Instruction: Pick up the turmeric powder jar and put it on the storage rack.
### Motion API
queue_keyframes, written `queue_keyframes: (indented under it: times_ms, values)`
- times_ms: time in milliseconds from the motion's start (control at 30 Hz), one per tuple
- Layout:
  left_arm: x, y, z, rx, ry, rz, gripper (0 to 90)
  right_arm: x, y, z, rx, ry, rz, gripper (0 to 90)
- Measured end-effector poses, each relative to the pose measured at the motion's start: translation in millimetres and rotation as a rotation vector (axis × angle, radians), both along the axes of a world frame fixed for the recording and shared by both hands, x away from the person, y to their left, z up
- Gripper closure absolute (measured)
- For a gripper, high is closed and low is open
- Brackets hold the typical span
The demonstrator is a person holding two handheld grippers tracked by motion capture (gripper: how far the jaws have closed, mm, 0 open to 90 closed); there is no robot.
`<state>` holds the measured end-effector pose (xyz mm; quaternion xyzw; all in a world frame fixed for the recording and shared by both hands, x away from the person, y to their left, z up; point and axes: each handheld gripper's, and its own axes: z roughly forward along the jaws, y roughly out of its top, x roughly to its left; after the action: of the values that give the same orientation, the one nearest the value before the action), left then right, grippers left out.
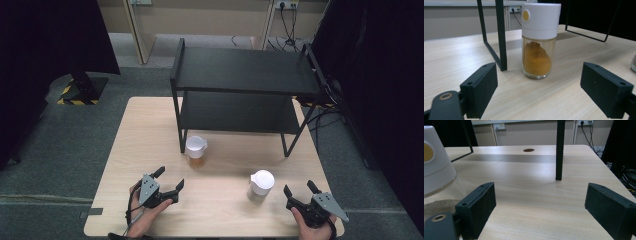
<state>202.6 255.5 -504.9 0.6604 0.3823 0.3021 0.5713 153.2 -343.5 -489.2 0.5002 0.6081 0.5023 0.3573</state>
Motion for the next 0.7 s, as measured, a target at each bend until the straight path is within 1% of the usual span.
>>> queue_keyframes:
  times_ms: [233, 300, 333, 367, 400, 500, 600, 700]
  values:
    - [7.1, -1.9, 2.7, -0.006, -0.017, -0.008, 13.7, 0.1, -0.1, 0.1, 0.001, 0.001, 0.000, 10.0]
    - [12.6, -3.5, 5.6, -0.007, -0.024, -0.021, 13.7, 0.2, -0.4, 0.0, 0.004, 0.001, 0.000, 10.0]
    - [12.6, -3.5, 5.6, -0.007, -0.024, -0.021, 13.7, 0.2, -0.4, 0.0, 0.004, 0.001, 0.000, 10.0]
    - [16.6, -5.1, 7.1, -0.004, -0.026, -0.030, 13.7, 0.4, -0.4, 0.3, 0.003, 0.003, 0.001, 10.0]
    - [16.6, -5.1, 7.1, -0.004, -0.026, -0.030, 13.7, 0.5, -0.3, 0.4, 0.001, 0.003, 0.002, 10.0]
    - [22.8, -8.2, 8.2, 0.006, -0.026, -0.038, 13.7, 0.4, -0.3, 0.4, 0.003, 0.003, 0.000, 10.0]
    - [26.2, -10.0, 8.3, 0.005, -0.024, -0.039, 13.7, 0.8, -0.2, 0.5, 0.002, 0.004, 0.001, 10.0]
    - [36.1, -14.2, 8.5, 0.021, -0.017, -0.044, 13.7, 1.5, 0.3, 0.8, -0.001, 0.005, 0.002, 10.0]
